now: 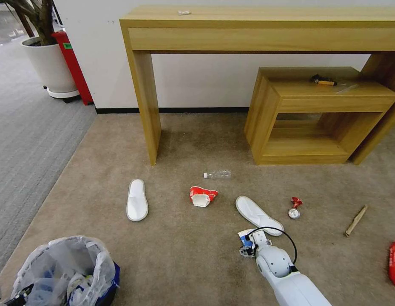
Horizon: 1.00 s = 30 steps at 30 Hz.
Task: Pick up the trash bin and place the garbage on the floor into it.
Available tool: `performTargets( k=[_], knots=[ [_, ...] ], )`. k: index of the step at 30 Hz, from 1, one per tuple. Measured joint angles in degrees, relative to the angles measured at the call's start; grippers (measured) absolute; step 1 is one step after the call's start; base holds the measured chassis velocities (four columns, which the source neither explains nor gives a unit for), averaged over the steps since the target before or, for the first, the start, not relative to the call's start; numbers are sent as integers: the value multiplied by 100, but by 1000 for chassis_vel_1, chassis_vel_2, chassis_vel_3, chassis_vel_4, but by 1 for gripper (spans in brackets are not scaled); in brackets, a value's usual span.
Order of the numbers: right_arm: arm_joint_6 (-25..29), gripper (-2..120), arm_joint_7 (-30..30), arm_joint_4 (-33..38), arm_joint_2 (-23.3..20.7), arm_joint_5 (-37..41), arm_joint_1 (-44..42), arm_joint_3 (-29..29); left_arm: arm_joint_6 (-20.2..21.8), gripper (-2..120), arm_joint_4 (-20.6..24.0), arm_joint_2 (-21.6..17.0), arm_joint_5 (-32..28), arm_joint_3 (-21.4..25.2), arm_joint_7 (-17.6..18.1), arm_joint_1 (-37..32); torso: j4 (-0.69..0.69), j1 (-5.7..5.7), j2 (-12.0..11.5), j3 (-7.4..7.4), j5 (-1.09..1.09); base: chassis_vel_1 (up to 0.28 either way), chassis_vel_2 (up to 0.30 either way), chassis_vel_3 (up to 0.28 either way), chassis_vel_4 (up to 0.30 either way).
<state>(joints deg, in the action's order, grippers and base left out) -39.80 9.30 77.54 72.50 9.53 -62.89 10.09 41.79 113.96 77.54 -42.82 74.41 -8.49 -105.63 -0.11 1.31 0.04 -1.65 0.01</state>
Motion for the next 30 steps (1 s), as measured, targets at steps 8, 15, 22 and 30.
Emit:
performTargets(
  k=[8,15,22,30],
  knots=[
    [70,97,85,-243,107,-87,198,-3,-19,0,21,-9,11,-10,-16,-20,1,0,0,0,1,0,0,0,0],
    [128,77,111,-268,104,-88,204,3,-36,0,19,-45,12,-11,-41,-9,2,0,0,1,1,0,0,0,0],
    [169,56,133,-297,94,-87,175,35,-44,0,19,-87,12,-26,-51,6,4,0,0,0,4,0,0,0,0],
    [198,25,142,-322,63,-34,150,114,-46,0,23,-87,50,-66,-59,44,2,0,0,0,1,0,0,0,0]
  ],
)
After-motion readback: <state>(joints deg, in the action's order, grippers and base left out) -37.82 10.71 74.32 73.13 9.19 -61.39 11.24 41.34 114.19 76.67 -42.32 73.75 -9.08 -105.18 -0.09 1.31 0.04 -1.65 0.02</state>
